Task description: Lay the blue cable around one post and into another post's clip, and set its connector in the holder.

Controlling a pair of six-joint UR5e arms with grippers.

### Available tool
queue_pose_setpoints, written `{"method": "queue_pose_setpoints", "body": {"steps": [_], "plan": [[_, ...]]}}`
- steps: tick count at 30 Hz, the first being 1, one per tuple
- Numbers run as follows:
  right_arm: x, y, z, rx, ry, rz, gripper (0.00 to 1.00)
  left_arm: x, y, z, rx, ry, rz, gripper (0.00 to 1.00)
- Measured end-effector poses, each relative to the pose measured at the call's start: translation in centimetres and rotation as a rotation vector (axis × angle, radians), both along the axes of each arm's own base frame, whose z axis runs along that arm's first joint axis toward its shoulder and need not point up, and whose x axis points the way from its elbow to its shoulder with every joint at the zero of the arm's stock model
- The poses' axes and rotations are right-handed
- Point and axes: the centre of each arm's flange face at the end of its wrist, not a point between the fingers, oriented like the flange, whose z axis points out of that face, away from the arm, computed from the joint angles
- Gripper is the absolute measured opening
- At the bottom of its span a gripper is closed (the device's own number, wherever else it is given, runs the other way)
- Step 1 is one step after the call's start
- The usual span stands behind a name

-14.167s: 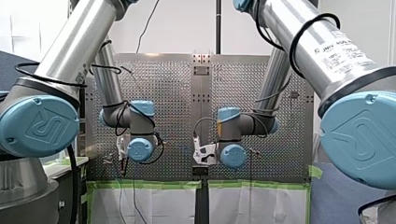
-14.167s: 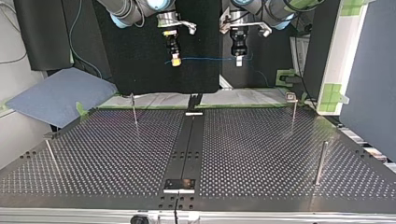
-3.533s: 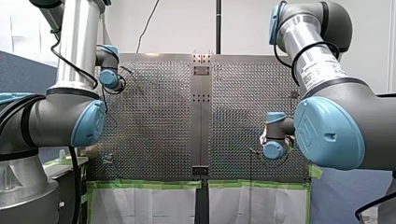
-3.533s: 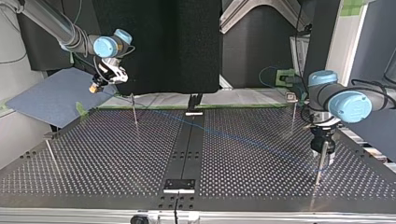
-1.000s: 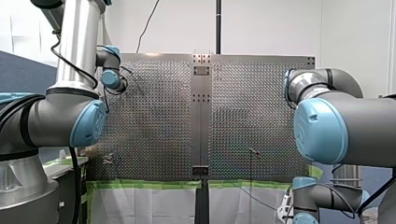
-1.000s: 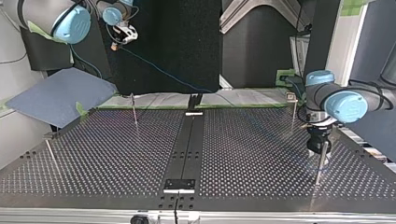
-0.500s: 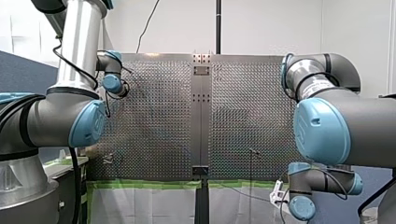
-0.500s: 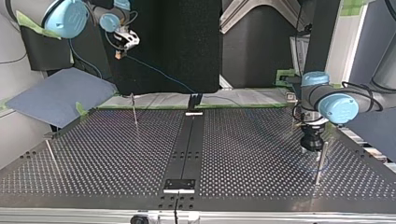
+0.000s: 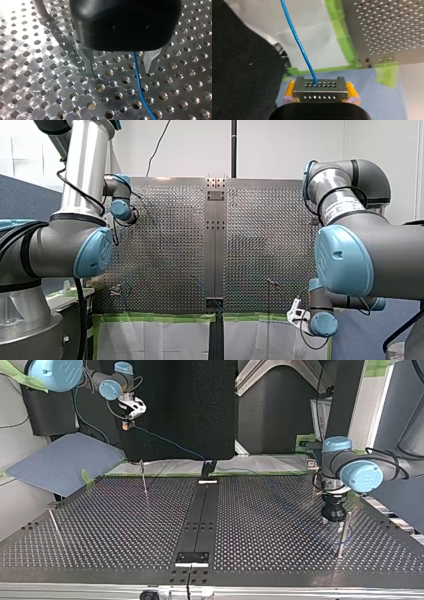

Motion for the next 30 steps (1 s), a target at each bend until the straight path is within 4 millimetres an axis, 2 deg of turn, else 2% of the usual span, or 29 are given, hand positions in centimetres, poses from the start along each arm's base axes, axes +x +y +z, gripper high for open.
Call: {"method": "queue_pose_setpoints", "body": {"steps": [7, 16, 24, 30], "plan": [[-0.1, -2.4, 3.1, -0.098, -0.012, 0.026, 0.0, 0.0, -0.3, 0.0, 0.0, 0.001, -0.004, 1.0], [0.1, -4.4, 6.8, -0.186, -0.014, 0.084, 0.0, 0.0, -0.4, 0.0, 0.0, 0.002, -0.007, 1.0], [-0.5, -4.5, 9.6, -0.242, -0.047, 0.102, 0.0, 0.0, -0.5, 0.0, 0.0, 0.002, -0.008, 1.0], [-1.7, -5.6, 12.2, -0.305, -0.068, 0.077, 0.0, 0.0, -0.5, 0.0, 0.0, 0.002, -0.008, 1.0]]}}
